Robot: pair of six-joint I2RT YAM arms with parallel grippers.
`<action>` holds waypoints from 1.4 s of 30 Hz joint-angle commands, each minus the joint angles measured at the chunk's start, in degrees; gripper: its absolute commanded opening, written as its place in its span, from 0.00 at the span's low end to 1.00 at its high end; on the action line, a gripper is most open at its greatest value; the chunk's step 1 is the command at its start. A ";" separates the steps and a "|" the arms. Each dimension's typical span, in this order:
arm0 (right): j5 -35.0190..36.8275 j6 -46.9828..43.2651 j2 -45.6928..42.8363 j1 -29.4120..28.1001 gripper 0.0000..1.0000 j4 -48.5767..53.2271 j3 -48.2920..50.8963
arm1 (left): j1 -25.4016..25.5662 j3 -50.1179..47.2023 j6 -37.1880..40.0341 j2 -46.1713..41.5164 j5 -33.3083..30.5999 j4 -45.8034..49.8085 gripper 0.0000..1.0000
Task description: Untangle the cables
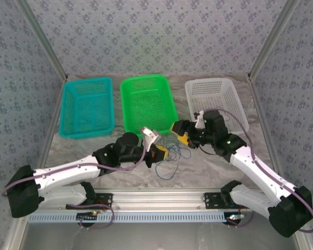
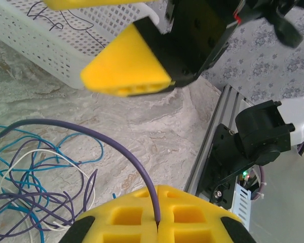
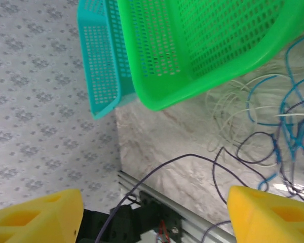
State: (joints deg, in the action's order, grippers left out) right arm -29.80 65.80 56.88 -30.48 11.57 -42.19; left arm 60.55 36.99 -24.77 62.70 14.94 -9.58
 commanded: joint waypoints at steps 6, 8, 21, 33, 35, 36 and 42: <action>-3.02 17.61 5.34 -5.41 0.83 -21.67 3.47 | 0.51 4.97 2.11 1.21 0.02 -0.18 0.06; -3.11 19.79 7.25 -6.60 0.84 -24.89 3.48 | 0.53 5.83 3.18 1.84 0.53 1.08 0.06; 1.83 9.78 10.40 -3.88 0.57 -16.67 -1.58 | 3.68 7.10 5.16 2.49 1.85 1.46 0.06; 2.40 -3.19 10.73 10.10 0.32 -3.70 -15.60 | 3.87 1.61 3.24 -3.46 1.70 2.13 0.06; 1.92 -4.65 10.63 11.44 0.30 -1.72 -17.84 | 3.87 0.96 3.24 -4.27 1.28 2.71 0.06; 1.39 -5.12 10.54 12.06 0.29 -1.17 -18.73 | 3.87 0.60 3.13 -4.57 1.07 2.81 0.06; 0.29 -8.48 10.02 16.47 0.20 4.40 -25.19 | 3.87 -0.53 2.69 -5.78 0.53 3.21 0.06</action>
State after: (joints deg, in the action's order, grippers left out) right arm -28.34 61.06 68.20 -15.81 11.07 -63.75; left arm 63.94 36.53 -21.34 58.17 16.01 -7.03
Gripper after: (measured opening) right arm 0.227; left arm 0.061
